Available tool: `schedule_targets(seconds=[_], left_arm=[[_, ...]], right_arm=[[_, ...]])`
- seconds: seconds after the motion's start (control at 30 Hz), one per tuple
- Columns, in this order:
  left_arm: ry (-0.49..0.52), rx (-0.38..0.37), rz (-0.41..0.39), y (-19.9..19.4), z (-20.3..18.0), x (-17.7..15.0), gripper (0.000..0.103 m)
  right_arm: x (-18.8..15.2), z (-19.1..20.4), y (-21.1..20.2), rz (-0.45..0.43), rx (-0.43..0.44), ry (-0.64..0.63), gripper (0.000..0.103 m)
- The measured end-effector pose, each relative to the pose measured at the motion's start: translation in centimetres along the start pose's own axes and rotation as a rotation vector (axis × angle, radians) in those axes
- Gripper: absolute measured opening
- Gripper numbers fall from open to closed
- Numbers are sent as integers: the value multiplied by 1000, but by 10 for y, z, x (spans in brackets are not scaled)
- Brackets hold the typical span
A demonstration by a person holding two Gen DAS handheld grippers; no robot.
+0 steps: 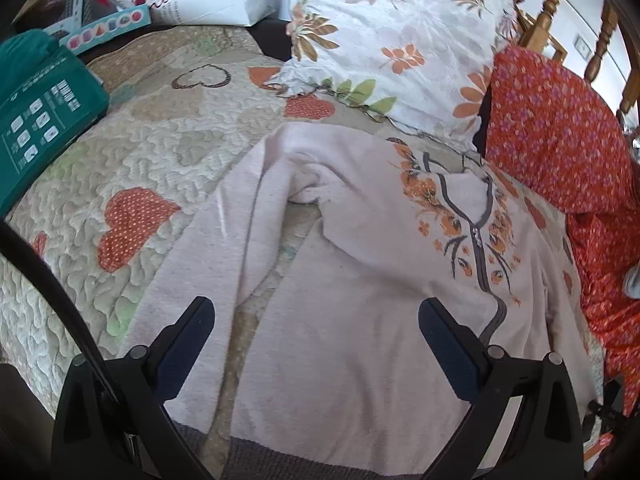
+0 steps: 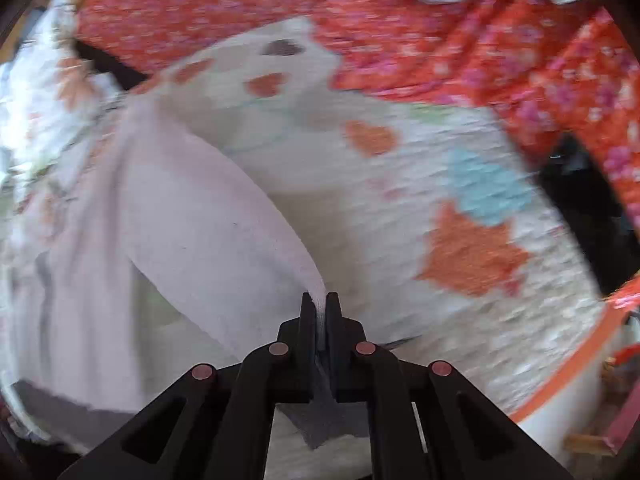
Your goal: Fold small clothes
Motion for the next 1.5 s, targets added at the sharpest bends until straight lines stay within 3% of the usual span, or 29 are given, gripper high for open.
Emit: schedule_targets(seconds=[0.07,0.17,0.23,0.33,0.57,0.73,0.83,1.1,1.5], left_arm=[[-11,-6,5,0,3,0,102],[-11,5,7,1,3,-1,102],[6,30,5,4,-1,-3,102],[43,62,-9,5,-10,-6,102],[127,142,-85,3,-32,-14,102],[163,141,-73,12,-45,-19,102],[189,159,-51,23,-51,-21,102],[212,146,21,49,-62,-26,102],[249,185,120,84,-64,-39,102]], right_arm=[[0,0,-2,10,35,3,11],[-4,10,-22,-93,5,35,24],[-7,27,-30,-151,34,33,35],[-1,71,-41,-209,103,-68,38],[12,185,-28,-192,117,-342,46],[1,238,-2,-172,121,-475,50],[-2,247,14,-153,124,-498,56],[-11,262,54,-40,109,-537,57],[-9,270,62,-80,70,-559,71]])
Point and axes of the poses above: each gripper's, at about its wrist camera, not at the fingertips, and y roughly the way its jaws point, z to its left, x to its top, the point moved 4 cm from there along y, roughly the way its jaws point, and after that the axes turned 14 degrees about z, right-handed, at the moved point
